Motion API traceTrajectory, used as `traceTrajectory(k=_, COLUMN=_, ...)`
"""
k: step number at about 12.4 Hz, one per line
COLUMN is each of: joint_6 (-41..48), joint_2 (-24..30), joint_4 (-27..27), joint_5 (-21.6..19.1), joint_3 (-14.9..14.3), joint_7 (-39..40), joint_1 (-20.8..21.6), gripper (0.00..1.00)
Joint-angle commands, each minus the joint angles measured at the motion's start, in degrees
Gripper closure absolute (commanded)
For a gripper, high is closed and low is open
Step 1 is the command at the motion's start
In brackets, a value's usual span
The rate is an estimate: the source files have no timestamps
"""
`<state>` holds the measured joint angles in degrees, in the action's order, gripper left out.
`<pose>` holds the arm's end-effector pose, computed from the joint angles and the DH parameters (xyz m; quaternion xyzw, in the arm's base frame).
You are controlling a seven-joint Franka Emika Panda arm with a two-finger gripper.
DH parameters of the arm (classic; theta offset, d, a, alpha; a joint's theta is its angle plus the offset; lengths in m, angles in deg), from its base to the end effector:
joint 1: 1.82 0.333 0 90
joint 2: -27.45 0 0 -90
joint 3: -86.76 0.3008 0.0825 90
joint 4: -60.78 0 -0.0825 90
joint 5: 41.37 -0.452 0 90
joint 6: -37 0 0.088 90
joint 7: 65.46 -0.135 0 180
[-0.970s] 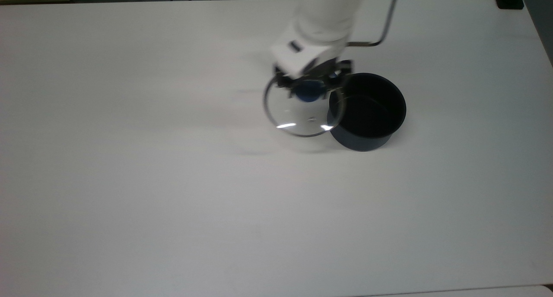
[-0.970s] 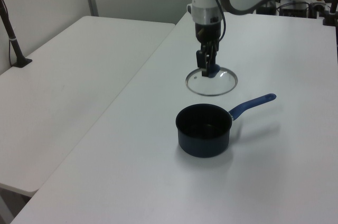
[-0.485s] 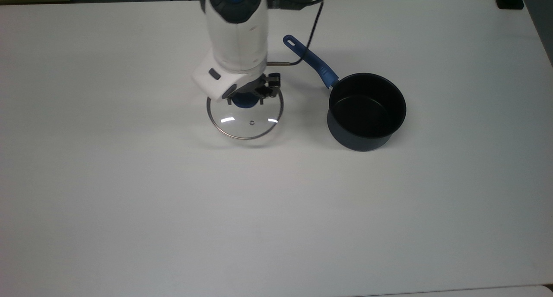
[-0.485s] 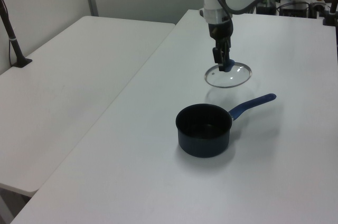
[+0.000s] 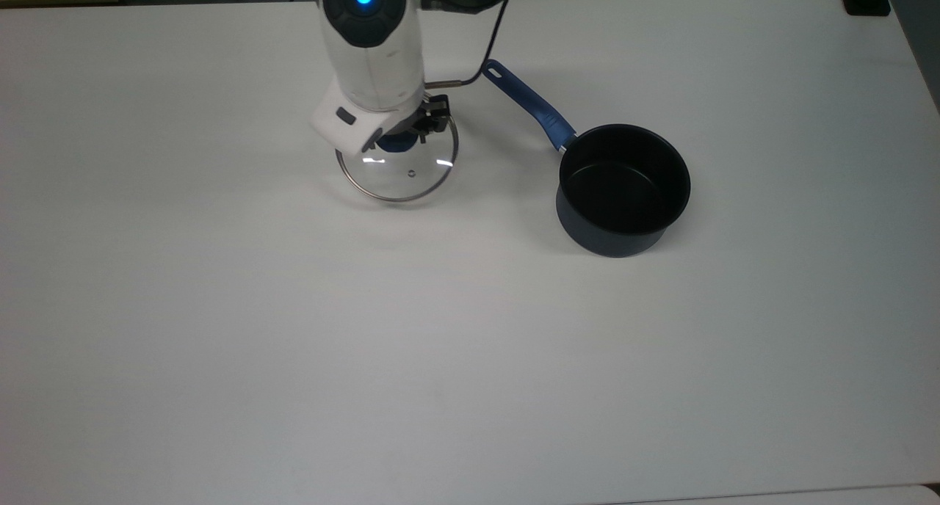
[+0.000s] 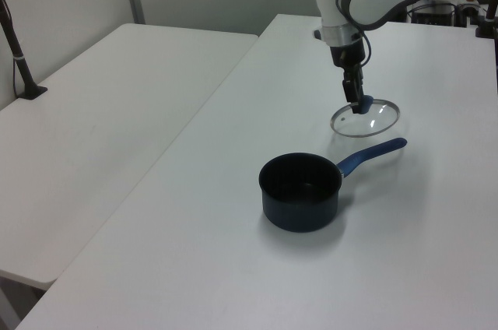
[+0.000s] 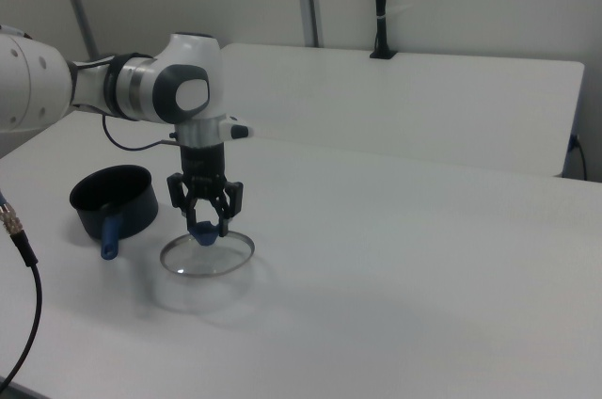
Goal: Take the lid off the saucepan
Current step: 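Lower the held lid onto the table and open the gripper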
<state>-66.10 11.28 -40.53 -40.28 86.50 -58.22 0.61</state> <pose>0.6534 0.0227 0.3109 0.9885 0.0847 -0.1255 0.0040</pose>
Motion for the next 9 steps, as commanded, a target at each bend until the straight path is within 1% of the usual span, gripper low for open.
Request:
traceTrajectory(k=1, joint_6=-3.2, joint_2=3.3, joint_4=-5.5, joint_5=1.0, joint_3=-0.1, joint_7=2.4, joint_1=-1.0, gripper=0.48)
traceTrajectory(k=3, joint_6=-5.0, joint_2=3.2, joint_4=-7.1, joint_5=2.8, joint_3=0.0, joint_7=2.5, joint_1=-1.3, gripper=0.48)
traceTrajectory(k=5, joint_6=-6.2, joint_2=3.0, joint_4=-8.2, joint_5=3.6, joint_3=0.0, joint_7=2.6, joint_1=-1.3, gripper=0.48)
traceTrajectory(k=9, joint_6=-6.3, joint_2=2.4, joint_4=-8.6, joint_5=4.3, joint_3=-0.1, joint_7=4.0, joint_1=-1.9, gripper=0.48)
